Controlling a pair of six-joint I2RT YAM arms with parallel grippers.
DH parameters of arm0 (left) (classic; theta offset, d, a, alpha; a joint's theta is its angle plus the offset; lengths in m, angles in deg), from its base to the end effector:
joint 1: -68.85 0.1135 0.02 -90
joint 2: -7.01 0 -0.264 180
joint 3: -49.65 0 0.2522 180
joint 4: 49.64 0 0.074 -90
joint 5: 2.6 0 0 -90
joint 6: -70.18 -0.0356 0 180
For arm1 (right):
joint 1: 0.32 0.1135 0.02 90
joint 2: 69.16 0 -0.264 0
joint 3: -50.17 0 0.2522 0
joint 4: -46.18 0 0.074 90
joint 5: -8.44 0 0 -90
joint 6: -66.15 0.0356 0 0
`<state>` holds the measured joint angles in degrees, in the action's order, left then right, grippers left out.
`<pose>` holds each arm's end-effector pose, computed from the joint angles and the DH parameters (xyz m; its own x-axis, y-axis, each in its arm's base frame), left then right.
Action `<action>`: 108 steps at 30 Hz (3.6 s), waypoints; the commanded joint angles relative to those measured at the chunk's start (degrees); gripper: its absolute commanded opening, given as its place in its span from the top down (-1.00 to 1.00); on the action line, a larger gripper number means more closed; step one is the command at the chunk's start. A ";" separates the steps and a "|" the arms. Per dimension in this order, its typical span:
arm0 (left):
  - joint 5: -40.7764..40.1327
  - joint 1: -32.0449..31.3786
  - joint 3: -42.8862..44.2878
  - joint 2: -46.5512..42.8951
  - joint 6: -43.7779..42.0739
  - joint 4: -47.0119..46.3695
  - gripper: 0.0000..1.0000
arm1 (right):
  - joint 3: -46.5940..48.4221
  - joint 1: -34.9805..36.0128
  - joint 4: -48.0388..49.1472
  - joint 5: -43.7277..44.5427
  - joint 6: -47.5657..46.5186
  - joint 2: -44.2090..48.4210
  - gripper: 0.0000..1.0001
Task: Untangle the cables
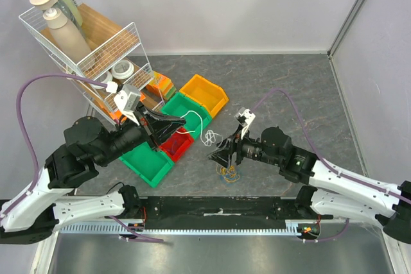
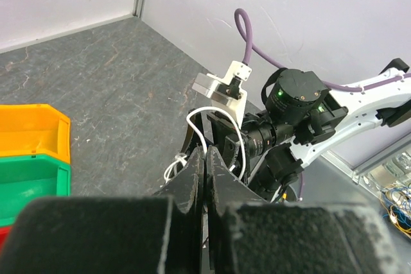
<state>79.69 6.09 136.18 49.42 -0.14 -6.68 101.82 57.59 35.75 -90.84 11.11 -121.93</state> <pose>0.0571 -0.1004 0.4693 -0.2673 -0.2099 -0.9405 0.7749 0.5333 -0.3393 0.1117 0.1889 0.2969 -0.6144 0.0847 -0.7845 -0.6931 0.4172 0.5879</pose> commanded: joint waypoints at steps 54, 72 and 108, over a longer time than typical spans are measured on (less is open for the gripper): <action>-27.80 -0.08 9.40 -13.32 -4.48 11.23 0.97 | -6.07 0.27 -36.29 51.38 21.82 11.46 1.00; -33.25 -0.17 12.92 -14.90 -3.16 19.32 0.96 | -8.62 0.19 -37.79 50.33 21.65 18.23 1.00; -7.37 -0.17 -4.73 4.78 -1.05 13.65 0.97 | 1.39 5.01 0.09 10.43 3.28 -8.65 1.00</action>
<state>56.79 6.09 136.40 53.82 -2.06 14.01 97.98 60.59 24.60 -70.79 17.79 -127.57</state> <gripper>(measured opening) 0.029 0.012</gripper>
